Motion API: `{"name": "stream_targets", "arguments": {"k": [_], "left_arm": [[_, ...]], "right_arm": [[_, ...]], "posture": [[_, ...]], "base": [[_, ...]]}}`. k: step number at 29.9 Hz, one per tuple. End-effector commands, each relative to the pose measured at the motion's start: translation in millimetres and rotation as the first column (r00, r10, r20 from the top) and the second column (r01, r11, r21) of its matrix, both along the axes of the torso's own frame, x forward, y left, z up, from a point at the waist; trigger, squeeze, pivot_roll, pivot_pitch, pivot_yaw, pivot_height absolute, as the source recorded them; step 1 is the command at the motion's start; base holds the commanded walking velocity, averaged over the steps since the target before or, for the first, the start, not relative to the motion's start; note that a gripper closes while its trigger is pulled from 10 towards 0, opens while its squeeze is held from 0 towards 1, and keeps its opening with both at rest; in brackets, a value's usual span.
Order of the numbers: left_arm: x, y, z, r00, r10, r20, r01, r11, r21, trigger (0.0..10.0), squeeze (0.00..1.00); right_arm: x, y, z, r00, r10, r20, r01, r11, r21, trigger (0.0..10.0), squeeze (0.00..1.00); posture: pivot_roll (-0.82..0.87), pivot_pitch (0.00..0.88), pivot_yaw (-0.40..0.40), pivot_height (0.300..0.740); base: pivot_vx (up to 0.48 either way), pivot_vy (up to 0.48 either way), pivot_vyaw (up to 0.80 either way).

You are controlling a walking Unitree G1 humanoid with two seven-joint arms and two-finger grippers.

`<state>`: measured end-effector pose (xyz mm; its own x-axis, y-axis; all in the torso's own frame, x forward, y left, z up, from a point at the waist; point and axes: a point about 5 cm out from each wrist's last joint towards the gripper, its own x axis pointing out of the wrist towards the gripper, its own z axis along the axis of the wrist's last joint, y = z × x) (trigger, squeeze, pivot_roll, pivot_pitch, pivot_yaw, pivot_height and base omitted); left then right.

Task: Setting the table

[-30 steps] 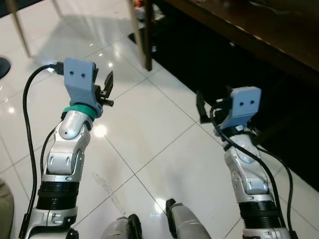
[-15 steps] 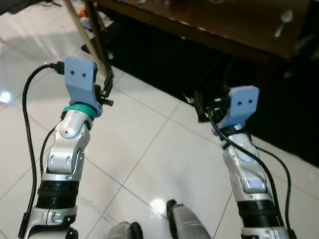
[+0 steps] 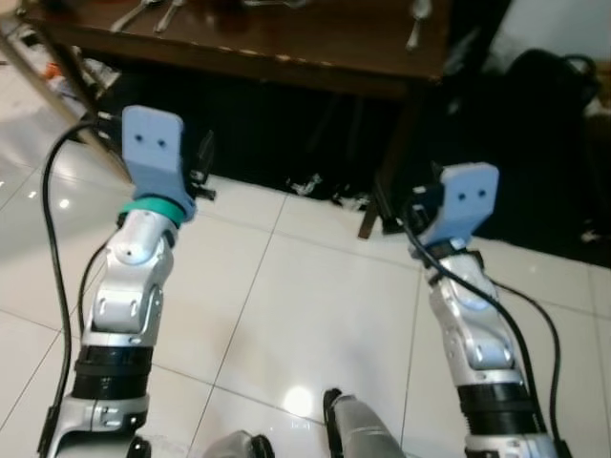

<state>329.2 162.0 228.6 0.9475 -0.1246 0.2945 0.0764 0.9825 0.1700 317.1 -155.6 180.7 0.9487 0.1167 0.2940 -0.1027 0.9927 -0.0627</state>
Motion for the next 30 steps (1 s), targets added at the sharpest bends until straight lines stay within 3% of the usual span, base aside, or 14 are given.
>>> {"name": "stream_targets", "arguments": {"k": [1, 9, 21, 30], "left_arm": [[0.7, 5.0, -6.3, 0.999, 0.034, -0.019, -0.034, 0.999, 0.014, 10.0, 0.0], [1.3, 4.2, -5.9, 0.999, 0.031, -0.018, -0.031, 0.999, 0.013, 10.0, 0.0], [0.5, 2.0, -6.5, 1.0, 0.019, -0.018, -0.019, 1.0, 0.016, 10.0, 0.0], [0.5, 1.3, -6.3, 1.0, 0.012, -0.016, -0.012, 1.0, 0.018, 10.0, 0.0]], "right_arm": [[-1.6, 2.7, -4.0, 1.0, 0.002, -0.012, -0.002, 1.0, 0.022, 10.0, 0.0], [-1.3, 3.1, -3.3, 1.0, 0.003, -0.01, -0.003, 1.0, 0.014, 10.0, 0.0], [-1.4, 2.3, -3.9, 1.0, -0.005, -0.014, 0.005, 1.0, 0.018, 10.0, 0.0], [-1.6, 1.5, -3.4, 1.0, -0.014, -0.009, 0.014, 1.0, 0.013, 10.0, 0.0]], "posture": [[-0.03, 0.122, 0.106, 0.74], [-0.03, 0.125, 0.106, 0.74], [-0.03, 0.129, 0.107, 0.74], [-0.03, 0.129, 0.107, 0.74]], "base": [[0.465, 0.0, -0.41], [0.466, 0.0, 0.0], [0.465, 0.0, -0.7], [0.465, 0.0, -0.05]]}}
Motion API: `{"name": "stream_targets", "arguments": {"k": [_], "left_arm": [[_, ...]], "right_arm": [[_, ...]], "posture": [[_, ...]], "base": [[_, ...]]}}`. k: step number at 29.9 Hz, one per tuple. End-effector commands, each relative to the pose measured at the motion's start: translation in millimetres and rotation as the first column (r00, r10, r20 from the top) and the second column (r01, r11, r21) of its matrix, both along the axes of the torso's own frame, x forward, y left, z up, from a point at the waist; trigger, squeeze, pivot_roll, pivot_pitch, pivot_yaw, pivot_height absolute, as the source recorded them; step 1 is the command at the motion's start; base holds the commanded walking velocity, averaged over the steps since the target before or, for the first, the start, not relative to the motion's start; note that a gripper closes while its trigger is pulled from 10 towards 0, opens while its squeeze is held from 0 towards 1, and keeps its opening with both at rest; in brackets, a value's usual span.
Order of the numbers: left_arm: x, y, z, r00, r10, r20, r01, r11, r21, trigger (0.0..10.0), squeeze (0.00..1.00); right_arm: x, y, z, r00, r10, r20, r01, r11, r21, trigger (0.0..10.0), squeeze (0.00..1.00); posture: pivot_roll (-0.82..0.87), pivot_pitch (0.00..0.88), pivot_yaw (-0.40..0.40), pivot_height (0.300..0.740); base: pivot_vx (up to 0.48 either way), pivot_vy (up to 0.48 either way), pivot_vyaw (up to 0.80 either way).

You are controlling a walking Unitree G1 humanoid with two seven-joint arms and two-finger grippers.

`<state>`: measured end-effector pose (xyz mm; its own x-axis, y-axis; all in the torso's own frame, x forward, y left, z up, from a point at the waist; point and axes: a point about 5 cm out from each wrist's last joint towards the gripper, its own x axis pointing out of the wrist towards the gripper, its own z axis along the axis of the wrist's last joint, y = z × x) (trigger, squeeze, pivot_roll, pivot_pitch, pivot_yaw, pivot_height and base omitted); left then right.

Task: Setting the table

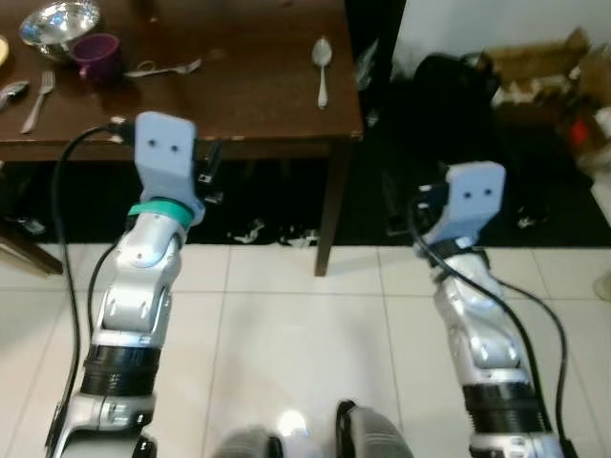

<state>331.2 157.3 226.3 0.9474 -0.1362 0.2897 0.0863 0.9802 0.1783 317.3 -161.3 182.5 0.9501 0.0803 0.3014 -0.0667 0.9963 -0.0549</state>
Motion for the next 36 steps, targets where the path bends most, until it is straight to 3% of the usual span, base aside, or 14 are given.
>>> {"name": "stream_targets", "arguments": {"k": [1, 32, 36], "left_arm": [[-1.5, 6.0, -3.9, 1.0, 0.021, -0.011, -0.021, 1.0, 0.01, 10.0, 0.0], [-1.2, 1.9, -4.4, 1.0, -0.013, -0.005, 0.013, 0.999, 0.038, 10.0, 0.0], [-2.0, -0.7, -6.8, 0.999, -0.047, -0.025, 0.048, 0.997, 0.052, 10.0, 0.0]], "right_arm": [[-1.8, 7.2, -5.1, 1.0, 0.021, -0.015, -0.021, 1.0, 0.005, 10.0, 0.0], [1.2, 12.9, 0.3, 0.999, 0.047, 0.007, -0.047, 0.999, -0.013, 10.0, 0.0], [1.6, 13.7, -0.3, 0.999, 0.053, -0.002, -0.053, 0.998, -0.017, 10.0, 0.0]], "posture": [[-0.03, 0.129, 0.107, 0.74], [-0.03, 0.115, 0.107, 0.74], [-0.03, 0.111, 0.107, 0.74]], "base": [[0.465, 0.0, 0.0], [0.463, 0.0, 0.0], [0.0, 0.0, 0.0]]}}
